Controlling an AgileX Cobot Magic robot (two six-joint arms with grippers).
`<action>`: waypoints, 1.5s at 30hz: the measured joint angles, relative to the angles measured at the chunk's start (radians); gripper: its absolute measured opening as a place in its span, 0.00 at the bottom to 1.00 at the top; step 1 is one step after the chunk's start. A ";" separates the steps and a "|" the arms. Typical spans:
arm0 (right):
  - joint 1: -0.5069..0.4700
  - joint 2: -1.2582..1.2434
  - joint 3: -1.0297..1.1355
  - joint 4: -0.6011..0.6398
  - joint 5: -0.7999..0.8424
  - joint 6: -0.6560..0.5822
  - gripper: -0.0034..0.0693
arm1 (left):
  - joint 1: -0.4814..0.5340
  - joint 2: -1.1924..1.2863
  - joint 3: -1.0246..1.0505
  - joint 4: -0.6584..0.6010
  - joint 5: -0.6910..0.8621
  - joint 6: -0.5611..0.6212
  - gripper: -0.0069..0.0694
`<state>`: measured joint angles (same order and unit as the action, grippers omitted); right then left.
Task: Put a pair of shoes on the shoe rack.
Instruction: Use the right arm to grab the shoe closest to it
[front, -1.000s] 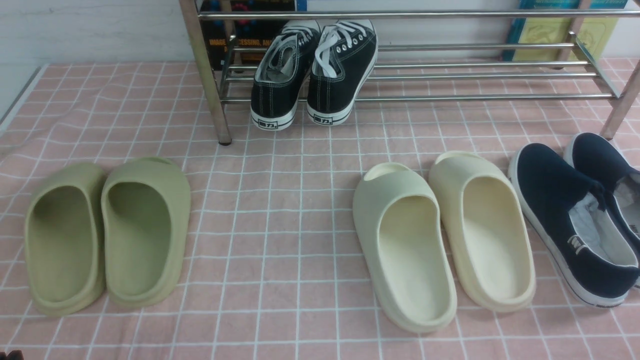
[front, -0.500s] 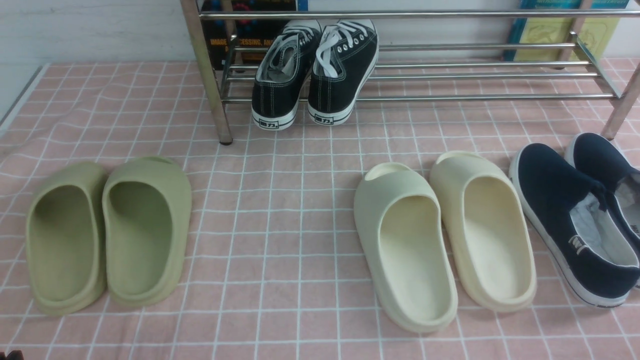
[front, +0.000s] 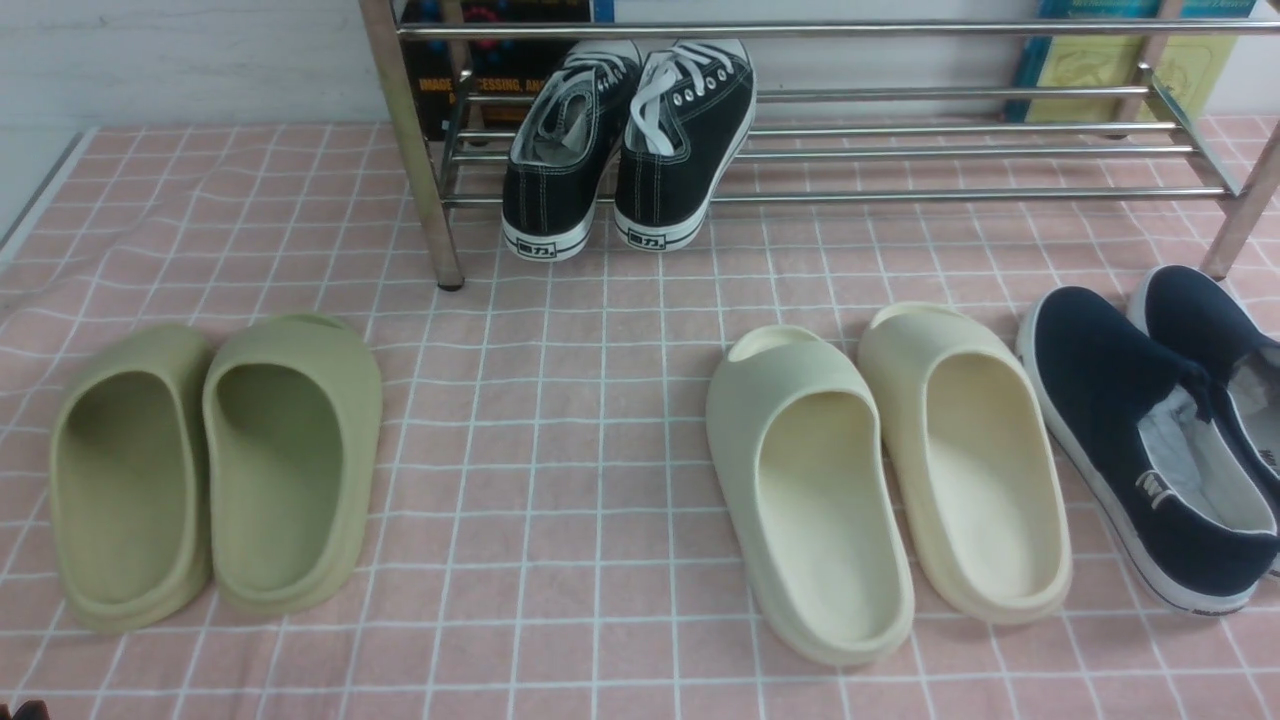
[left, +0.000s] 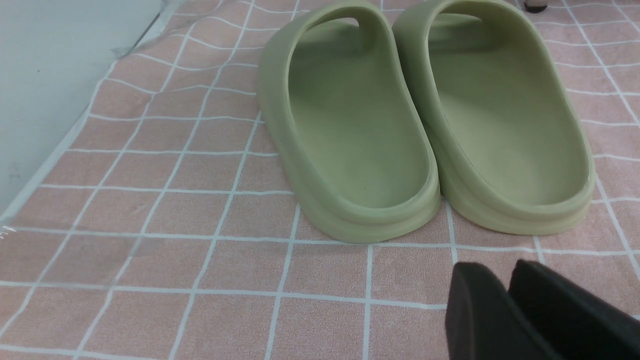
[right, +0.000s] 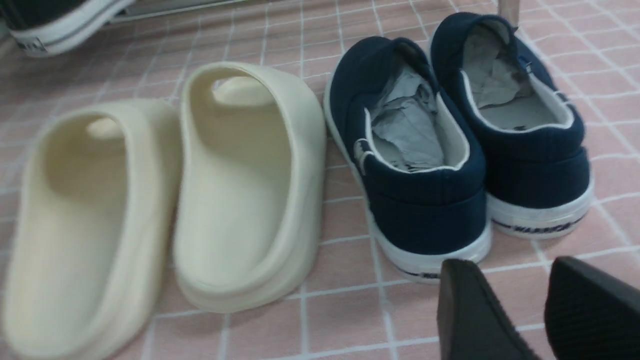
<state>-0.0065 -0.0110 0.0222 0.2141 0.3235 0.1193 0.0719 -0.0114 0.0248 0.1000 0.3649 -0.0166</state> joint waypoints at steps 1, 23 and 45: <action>0.000 0.000 0.000 0.014 0.000 0.000 0.38 | 0.000 0.000 0.000 0.000 0.000 0.000 0.26; 0.000 0.003 -0.067 0.525 -0.026 -0.100 0.29 | 0.000 0.000 0.000 0.000 0.000 0.000 0.29; 0.112 1.008 -0.981 -0.119 0.811 -0.257 0.08 | 0.000 0.000 0.000 0.000 0.000 0.000 0.31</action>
<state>0.1057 0.9965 -0.9592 0.0956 1.1341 -0.1374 0.0719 -0.0114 0.0248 0.1000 0.3649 -0.0166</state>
